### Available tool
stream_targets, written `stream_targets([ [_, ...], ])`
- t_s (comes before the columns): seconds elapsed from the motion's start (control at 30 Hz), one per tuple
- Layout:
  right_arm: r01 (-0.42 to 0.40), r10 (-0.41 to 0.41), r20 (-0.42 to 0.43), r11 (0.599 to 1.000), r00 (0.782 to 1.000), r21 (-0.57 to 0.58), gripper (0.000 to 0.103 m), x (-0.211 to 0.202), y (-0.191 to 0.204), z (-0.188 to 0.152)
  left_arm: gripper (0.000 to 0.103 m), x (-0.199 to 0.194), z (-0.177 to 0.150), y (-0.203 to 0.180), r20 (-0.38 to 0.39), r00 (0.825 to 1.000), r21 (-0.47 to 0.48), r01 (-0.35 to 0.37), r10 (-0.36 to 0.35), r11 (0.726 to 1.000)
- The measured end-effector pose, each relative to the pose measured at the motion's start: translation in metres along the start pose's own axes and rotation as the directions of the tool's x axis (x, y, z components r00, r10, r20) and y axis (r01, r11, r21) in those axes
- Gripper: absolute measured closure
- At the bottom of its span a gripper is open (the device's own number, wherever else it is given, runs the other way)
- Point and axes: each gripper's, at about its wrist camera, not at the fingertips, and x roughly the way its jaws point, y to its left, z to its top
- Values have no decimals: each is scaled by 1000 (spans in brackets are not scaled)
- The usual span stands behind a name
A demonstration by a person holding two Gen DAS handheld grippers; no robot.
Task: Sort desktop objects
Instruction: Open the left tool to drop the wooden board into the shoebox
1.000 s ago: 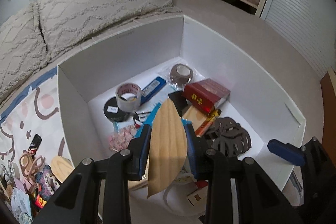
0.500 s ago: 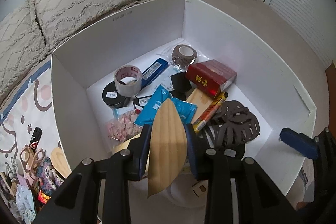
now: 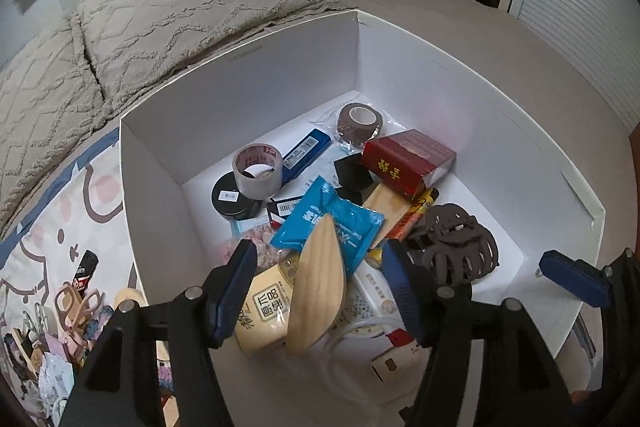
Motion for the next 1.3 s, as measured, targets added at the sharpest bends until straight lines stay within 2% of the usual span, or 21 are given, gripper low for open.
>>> stream_targets([
  [0.13, 9, -9, 10, 1000, 1000, 5, 0, -2, -1, 0, 33, -5, -2, 0, 9, 1000, -2, -1, 1, 1000],
  [0.57, 57, -61, 65, 996, 996, 66, 0, -20, -15, 1, 32, -28, -17, 6, 45, 999, -12, 1, -1, 1000],
  [0.87, 98, -103, 82, 993, 991, 65, 0, -24, -19, 1, 30, -41, -30, 13, 80, 997, -19, -7, 8, 1000],
  [0.97, 117, -124, 85, 990, 989, 77, 0, -25, -21, -1, 8, -48, -36, 16, 107, 994, -28, -11, 14, 1000],
  [1.07, 134, -141, 84, 987, 986, 85, 0, -26, -23, -3, 8, -56, -40, 21, 132, 991, -27, -11, 14, 1000],
  [1.17, 149, -156, 82, 985, 984, 91, 0, -26, -24, -4, 0, -63, -45, 27, 147, 989, -36, -14, 19, 999],
  [1.3, 148, -158, 98, 983, 983, 104, 0, -30, -24, -5, 0, -73, -52, 38, 170, 985, -50, -24, 32, 998],
])
